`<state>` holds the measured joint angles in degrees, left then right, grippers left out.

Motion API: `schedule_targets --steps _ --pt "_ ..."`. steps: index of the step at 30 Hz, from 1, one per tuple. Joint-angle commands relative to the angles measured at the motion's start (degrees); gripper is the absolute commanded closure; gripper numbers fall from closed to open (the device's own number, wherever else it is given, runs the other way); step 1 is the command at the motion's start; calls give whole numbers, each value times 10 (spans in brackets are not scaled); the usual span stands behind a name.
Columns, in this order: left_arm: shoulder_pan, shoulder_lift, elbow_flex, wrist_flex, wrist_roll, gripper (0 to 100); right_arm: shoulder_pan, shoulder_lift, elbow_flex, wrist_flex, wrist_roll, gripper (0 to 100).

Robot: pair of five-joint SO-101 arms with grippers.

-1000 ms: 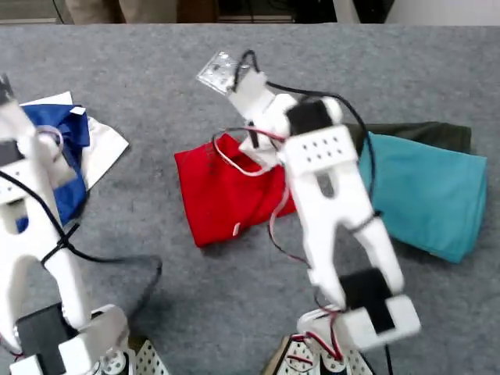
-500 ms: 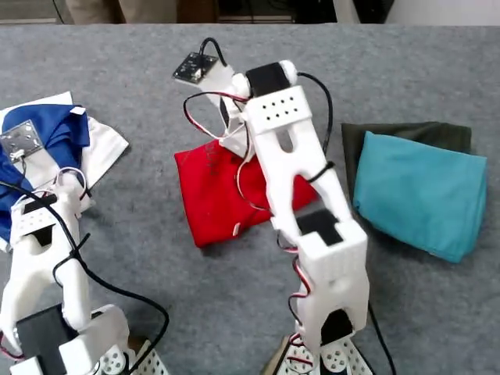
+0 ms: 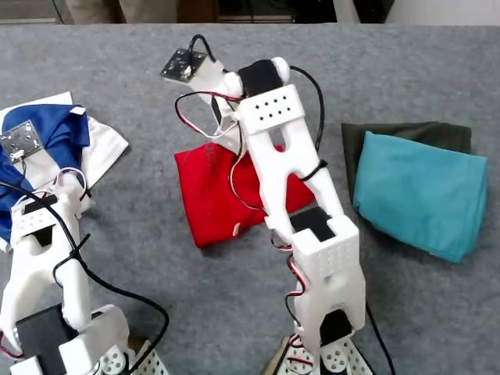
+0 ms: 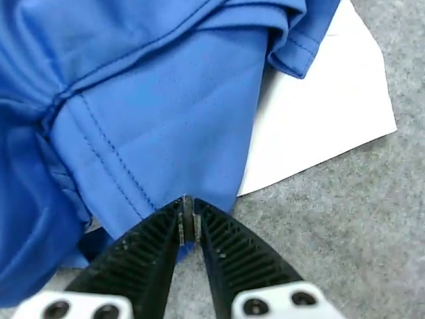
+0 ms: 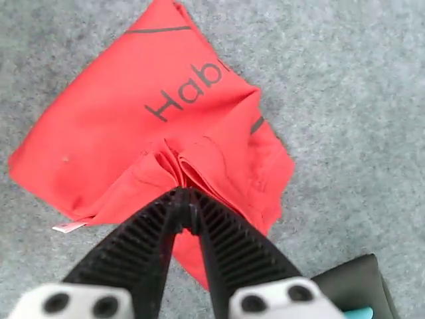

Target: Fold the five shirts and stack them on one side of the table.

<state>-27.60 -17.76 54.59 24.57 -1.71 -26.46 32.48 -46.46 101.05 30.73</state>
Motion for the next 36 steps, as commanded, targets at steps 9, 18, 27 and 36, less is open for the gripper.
schedule_targets --steps 9,18,27,36 --pt "4 -10 -1 -8 -3 981 8 34 -5 12 8 990" --pt "1 -10 -2 -8 -4 981 6 20 17 12 8 990" --pt "1 -10 -2 -8 -5 981 -55 98 -5 -11 7 990" --pt "1 -10 -2 -8 -5 981 -54 232 -166 6 8 990"
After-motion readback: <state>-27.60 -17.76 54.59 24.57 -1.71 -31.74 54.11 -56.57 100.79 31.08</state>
